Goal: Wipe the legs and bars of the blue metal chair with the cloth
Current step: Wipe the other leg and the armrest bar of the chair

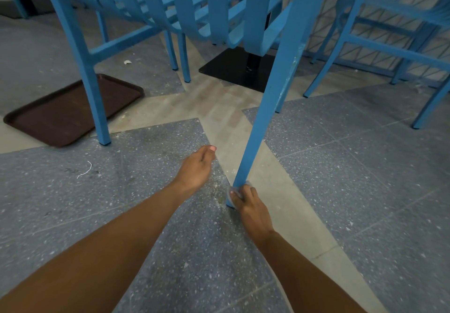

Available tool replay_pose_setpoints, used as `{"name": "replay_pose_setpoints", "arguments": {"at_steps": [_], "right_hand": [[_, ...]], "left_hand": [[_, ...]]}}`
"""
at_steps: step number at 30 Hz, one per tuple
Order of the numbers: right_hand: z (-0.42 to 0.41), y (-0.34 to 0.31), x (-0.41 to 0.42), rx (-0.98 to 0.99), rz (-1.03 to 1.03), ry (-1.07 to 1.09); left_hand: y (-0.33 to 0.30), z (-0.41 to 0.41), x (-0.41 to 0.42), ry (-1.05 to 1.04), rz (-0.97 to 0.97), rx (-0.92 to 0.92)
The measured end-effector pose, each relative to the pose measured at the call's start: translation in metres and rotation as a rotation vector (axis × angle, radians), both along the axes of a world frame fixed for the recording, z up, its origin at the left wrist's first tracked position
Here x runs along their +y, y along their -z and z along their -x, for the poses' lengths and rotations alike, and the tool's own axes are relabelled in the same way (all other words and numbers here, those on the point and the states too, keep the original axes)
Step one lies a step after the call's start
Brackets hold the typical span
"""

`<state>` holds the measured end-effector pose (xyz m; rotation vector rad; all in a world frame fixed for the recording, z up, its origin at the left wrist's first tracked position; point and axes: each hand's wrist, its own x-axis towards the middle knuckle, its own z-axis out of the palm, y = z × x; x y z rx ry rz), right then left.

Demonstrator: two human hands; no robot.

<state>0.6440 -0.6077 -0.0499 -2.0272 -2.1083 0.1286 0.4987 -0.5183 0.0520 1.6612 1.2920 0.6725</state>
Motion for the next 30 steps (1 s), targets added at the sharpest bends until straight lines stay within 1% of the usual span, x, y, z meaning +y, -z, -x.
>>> {"name": "replay_pose_setpoints", "arguments": {"at_steps": [1,3,5,8,10,13,14,16,18,20,21,22,24,25,26,27,30], "right_hand": [[0.001,0.004,0.001,0.010,0.002,0.037],[0.006,0.010,0.003,-0.124,-0.034,0.024],[0.010,0.014,0.004,-0.193,-0.056,-0.003],[0.015,0.015,0.003,-0.141,-0.015,-0.024],[0.014,0.013,0.003,-0.195,-0.049,-0.040],[0.010,0.014,0.002,-0.238,0.050,-0.118],[0.009,0.012,0.002,-0.241,0.050,-0.129],[0.007,0.010,0.000,-0.241,-0.014,-0.114],[0.004,0.010,-0.002,-0.184,0.015,-0.082],[0.000,0.009,-0.007,-0.085,0.120,-0.019],[-0.003,0.009,-0.008,0.036,0.088,0.075],[-0.008,0.007,-0.009,0.184,0.021,0.236],[-0.016,0.000,-0.006,0.587,-0.092,0.596],[-0.021,-0.005,-0.003,0.763,-0.144,0.730],[-0.025,-0.014,0.002,0.913,-0.196,0.815],[-0.028,-0.023,0.007,1.017,-0.241,0.848],[-0.020,-0.055,0.024,1.151,-0.378,0.856]], "left_hand": [[0.000,0.001,0.000,-0.001,0.003,0.002],[0.001,0.003,-0.001,-0.004,0.001,0.011],[0.002,0.003,-0.003,0.000,-0.007,0.021],[0.001,0.003,-0.007,0.009,-0.014,0.034],[0.000,0.002,-0.008,0.013,-0.014,0.033],[-0.004,0.003,-0.009,0.007,-0.008,0.029],[-0.005,0.003,-0.010,0.008,-0.008,0.028],[-0.008,0.005,-0.011,0.016,-0.011,0.031],[-0.010,0.007,-0.011,0.020,-0.019,0.034],[-0.011,0.009,-0.010,0.020,-0.021,0.035],[-0.012,0.011,-0.010,0.020,-0.018,0.038],[-0.012,0.012,-0.009,0.020,-0.016,0.038],[-0.012,0.014,-0.007,0.017,-0.012,0.040],[-0.011,0.014,-0.007,0.015,-0.008,0.041],[-0.011,0.013,-0.007,0.013,-0.006,0.041],[-0.010,0.012,-0.007,0.011,-0.006,0.040],[-0.009,0.006,-0.008,0.015,-0.006,0.027]]}}
